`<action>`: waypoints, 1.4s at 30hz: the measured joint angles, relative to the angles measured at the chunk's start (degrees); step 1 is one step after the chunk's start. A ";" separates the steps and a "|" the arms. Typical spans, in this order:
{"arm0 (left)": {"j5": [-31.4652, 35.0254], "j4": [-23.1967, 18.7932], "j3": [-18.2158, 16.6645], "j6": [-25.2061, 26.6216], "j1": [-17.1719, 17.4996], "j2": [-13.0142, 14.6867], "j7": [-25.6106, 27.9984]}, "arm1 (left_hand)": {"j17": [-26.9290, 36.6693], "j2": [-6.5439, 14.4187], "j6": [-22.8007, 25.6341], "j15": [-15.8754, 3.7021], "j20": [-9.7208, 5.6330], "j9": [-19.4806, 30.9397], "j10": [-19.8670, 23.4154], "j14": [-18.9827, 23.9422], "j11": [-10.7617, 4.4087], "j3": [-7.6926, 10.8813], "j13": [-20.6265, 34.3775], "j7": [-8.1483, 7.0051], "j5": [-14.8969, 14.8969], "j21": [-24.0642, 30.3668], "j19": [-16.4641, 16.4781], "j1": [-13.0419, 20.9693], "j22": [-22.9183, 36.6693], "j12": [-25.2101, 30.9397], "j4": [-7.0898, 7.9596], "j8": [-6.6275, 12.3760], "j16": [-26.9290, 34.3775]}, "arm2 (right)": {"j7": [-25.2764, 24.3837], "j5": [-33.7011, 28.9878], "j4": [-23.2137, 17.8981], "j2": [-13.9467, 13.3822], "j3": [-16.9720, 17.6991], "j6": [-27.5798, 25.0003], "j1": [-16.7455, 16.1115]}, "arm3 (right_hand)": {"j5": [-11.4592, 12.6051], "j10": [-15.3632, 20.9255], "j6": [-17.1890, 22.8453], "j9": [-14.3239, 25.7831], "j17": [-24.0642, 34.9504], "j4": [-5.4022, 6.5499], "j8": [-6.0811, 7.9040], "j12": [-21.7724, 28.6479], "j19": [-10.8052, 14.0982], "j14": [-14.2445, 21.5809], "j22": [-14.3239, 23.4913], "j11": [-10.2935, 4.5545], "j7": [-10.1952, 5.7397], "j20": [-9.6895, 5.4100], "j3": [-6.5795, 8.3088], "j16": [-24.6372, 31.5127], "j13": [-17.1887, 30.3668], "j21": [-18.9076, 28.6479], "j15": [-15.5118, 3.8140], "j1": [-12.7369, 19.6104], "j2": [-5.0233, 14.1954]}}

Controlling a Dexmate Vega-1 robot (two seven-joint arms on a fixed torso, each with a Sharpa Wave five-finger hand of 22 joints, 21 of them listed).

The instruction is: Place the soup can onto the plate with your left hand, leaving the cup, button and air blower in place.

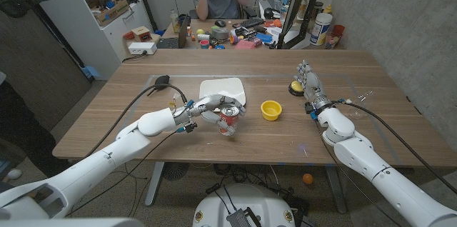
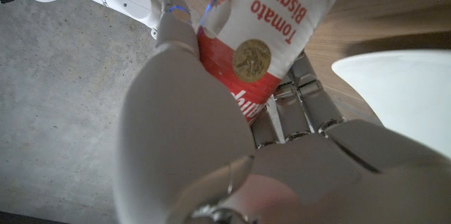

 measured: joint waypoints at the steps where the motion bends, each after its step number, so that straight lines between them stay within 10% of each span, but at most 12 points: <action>1: 0.00 -0.19 -0.26 0.00 0.07 0.00 0.00 | 0.00 0.00 0.00 0.00 0.00 0.00 0.00 0.00 0.00 0.00 0.11 0.00 0.00 -0.01 0.00 0.00 0.00 0.00 0.00 0.00 -0.02 | 0.00 0.00 0.00 0.00 0.00 0.01 0.00 | 0.00 0.00 0.00 0.00 0.00 0.00 0.00 0.00 0.00 0.00 0.00 0.00 0.00 0.00 0.00 0.00 0.00 0.00 0.00 0.00 0.00; 42: 2.15 -5.53 -8.52 0.82 3.92 1.57 12.87 | 0.53 -0.05 0.19 -0.05 -0.01 0.14 0.62 -0.03 0.62 -0.16 1.33 0.17 0.00 0.18 0.00 -0.05 0.11 -0.50 0.16 -0.71 0.00 | 1.42 -0.12 0.94 0.17 -0.11 1.43 1.41 | 0.00 0.00 0.00 0.00 0.00 -0.23 0.00 0.00 0.00 0.00 0.00 0.00 0.00 0.00 0.23 0.00 0.00 -0.22 0.00 0.00 0.00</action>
